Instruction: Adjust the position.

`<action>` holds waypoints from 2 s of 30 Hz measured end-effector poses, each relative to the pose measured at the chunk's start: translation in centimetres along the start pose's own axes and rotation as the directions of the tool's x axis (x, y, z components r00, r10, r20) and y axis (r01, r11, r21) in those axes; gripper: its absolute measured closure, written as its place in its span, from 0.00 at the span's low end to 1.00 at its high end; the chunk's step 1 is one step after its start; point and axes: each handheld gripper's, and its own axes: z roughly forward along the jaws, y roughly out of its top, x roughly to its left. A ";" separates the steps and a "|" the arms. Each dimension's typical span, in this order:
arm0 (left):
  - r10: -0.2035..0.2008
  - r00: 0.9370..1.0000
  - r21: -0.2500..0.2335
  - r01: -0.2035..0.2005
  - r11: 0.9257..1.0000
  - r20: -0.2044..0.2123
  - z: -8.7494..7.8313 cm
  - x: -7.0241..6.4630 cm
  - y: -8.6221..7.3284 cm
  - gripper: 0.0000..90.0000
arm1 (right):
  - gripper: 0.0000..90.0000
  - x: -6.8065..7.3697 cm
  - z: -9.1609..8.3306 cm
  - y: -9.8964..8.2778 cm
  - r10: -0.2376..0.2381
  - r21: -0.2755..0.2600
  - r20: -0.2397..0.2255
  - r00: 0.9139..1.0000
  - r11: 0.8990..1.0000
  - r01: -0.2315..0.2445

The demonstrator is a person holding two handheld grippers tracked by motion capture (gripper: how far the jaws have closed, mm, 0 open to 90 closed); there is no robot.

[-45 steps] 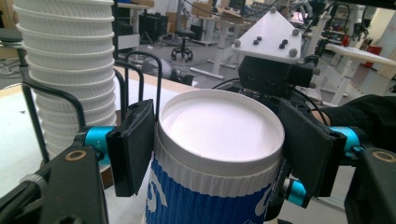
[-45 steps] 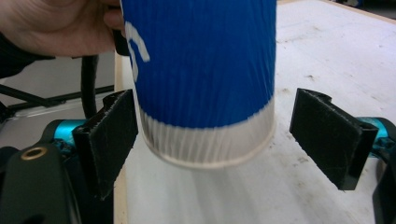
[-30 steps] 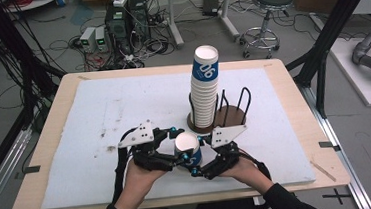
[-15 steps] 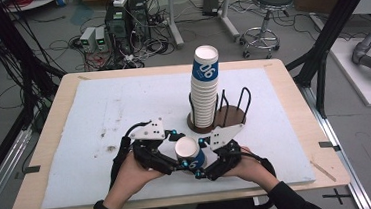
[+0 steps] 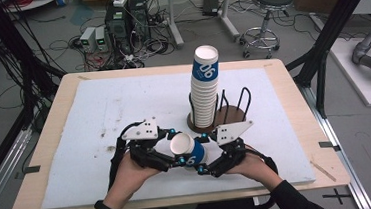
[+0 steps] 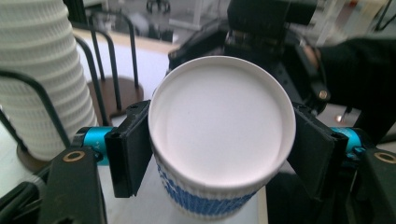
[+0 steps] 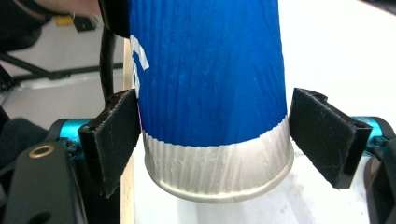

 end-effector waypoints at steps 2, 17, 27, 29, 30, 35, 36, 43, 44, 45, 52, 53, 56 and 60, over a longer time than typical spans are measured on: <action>-0.003 1.000 -0.022 0.003 1.000 -0.001 0.1 0.0 -0.1 0.32 | 0.20 0.2 0.1 0.0 -0.007 -0.004 0.006 1.000 1.000 0.007; 0.042 0.999 0.185 -0.043 0.982 0.011 0.9 -0.6 0.5 0.28 | 0.26 0.4 0.1 0.5 -0.072 0.156 -0.032 0.997 0.985 0.076; 0.025 0.999 0.038 -0.026 0.999 0.032 -0.2 0.1 0.0 0.33 | 0.17 -0.3 -1.1 0.3 -0.046 0.077 -0.023 0.999 0.996 0.048; 0.014 0.999 -0.006 -0.014 1.000 0.032 -0.5 0.3 -0.2 0.33 | 0.17 -0.5 -1.6 0.3 -0.019 0.044 -0.020 1.000 0.999 0.020; 0.008 1.000 -0.027 -0.007 1.000 0.030 -0.6 0.4 -0.2 0.33 | 0.17 -0.7 -1.7 0.2 -0.010 0.006 -0.015 1.000 1.000 0.010; -0.018 0.999 -0.090 0.021 0.996 0.035 -0.7 0.6 -0.5 0.33 | 0.17 -0.8 -1.8 0.1 0.036 -0.044 -0.012 0.999 0.998 -0.036; -0.020 0.999 -0.095 0.023 0.995 0.034 -0.7 0.6 -0.6 0.33 | 0.17 -0.8 -1.8 0.1 0.046 -0.054 -0.020 0.999 0.997 -0.047; -0.024 0.999 -0.003 0.024 1.000 0.030 -0.7 0.5 -0.2 0.32 | 0.20 -0.9 -1.9 0.1 0.017 -0.024 -0.023 1.000 1.000 -0.018; -0.023 0.999 0.024 0.023 0.999 0.027 -0.6 0.5 -0.1 0.32 | 0.21 -0.9 -2.0 0.2 0.009 -0.017 -0.019 1.000 1.000 -0.009; -0.020 1.000 0.053 0.019 0.998 0.015 -0.6 0.4 0.0 0.31 | 0.21 -0.9 -2.0 0.3 0.002 -0.011 -0.021 1.000 1.000 -0.002; -0.017 1.000 0.091 0.015 0.996 0.016 -0.4 0.4 -0.1 0.31 | 0.22 -0.7 -2.2 0.6 -0.021 0.047 -0.018 1.000 0.999 0.022; -0.015 1.000 0.086 0.013 0.996 0.023 -0.4 0.5 -0.2 0.31 | 0.20 -0.6 -2.2 0.6 -0.023 0.046 -0.015 1.000 0.999 0.023; -0.012 0.999 0.029 0.011 1.000 0.041 -0.7 0.7 -0.4 0.32 | 0.18 -0.8 -2.4 0.7 -0.022 -0.001 -0.008 1.000 1.000 0.022; 0.010 0.999 -0.031 -0.009 0.999 0.037 -1.2 0.7 -0.4 0.33 | 0.17 -1.1 -3.0 0.7 0.027 -0.046 -0.016 0.999 0.999 -0.028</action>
